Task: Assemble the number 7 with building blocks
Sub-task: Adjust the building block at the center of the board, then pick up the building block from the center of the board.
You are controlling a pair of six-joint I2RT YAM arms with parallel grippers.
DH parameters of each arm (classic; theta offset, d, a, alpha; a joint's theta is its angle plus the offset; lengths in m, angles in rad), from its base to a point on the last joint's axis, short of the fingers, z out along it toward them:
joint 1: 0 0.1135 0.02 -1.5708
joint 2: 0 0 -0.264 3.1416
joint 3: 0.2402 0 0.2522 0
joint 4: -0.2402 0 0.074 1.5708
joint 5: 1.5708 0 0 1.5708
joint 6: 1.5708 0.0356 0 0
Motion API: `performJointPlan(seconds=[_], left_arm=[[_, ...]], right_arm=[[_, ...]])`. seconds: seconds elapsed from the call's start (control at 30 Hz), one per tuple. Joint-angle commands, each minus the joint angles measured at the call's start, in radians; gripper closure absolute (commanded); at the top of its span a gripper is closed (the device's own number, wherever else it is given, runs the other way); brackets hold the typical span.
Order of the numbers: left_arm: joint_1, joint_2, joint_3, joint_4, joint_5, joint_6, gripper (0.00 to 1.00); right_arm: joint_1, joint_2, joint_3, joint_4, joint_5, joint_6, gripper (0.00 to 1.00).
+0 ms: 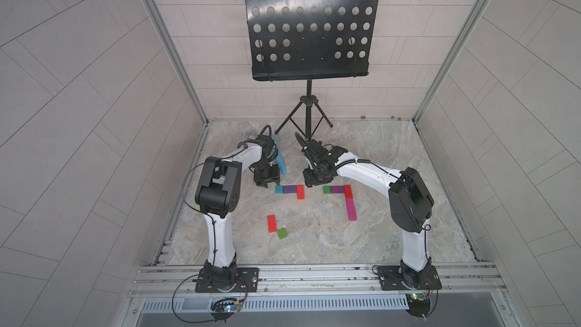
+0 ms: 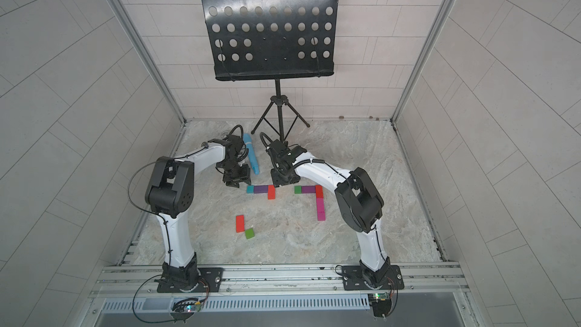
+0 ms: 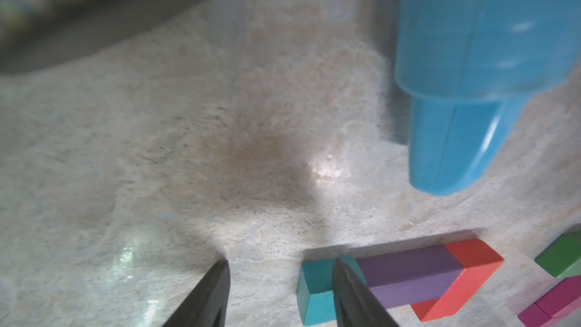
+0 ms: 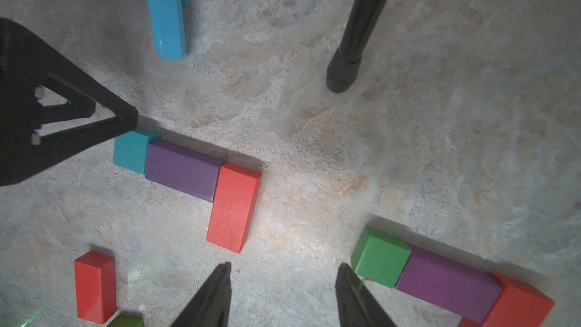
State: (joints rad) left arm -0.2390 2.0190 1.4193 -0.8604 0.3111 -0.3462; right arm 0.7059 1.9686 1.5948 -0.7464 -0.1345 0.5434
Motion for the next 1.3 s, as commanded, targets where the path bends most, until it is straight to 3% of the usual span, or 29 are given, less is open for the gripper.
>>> performJointPlan(seconds=[0.0,0.63,0.77,0.87,0.9,1.07,1.27], left_arm=[[-0.009,0.013,0.017,-0.029,0.000,0.022,0.41],[-0.010,0.007,0.019,-0.027,-0.005,0.016,0.38],[-0.007,-0.015,0.027,-0.040,-0.031,0.011,0.27],[0.013,-0.073,0.023,-0.048,-0.047,0.003,0.06],[0.027,-0.102,0.017,-0.052,-0.051,0.001,0.00],[0.142,-0.277,-0.078,-0.053,-0.052,-0.012,0.00],[0.353,-0.500,-0.278,-0.023,-0.066,-0.035,0.00]], right_arm=[[-0.002,-0.037,-0.015,-0.002,0.004,0.010,0.43],[-0.003,-0.033,-0.012,-0.001,-0.002,0.016,0.43],[0.002,-0.054,-0.002,-0.010,-0.002,0.026,0.43],[0.030,-0.082,0.007,-0.038,0.000,0.029,0.42],[0.049,-0.091,0.012,-0.054,0.005,0.035,0.41],[0.161,-0.094,0.049,-0.108,-0.003,0.138,0.35],[0.289,0.047,0.187,-0.212,-0.005,0.208,0.32]])
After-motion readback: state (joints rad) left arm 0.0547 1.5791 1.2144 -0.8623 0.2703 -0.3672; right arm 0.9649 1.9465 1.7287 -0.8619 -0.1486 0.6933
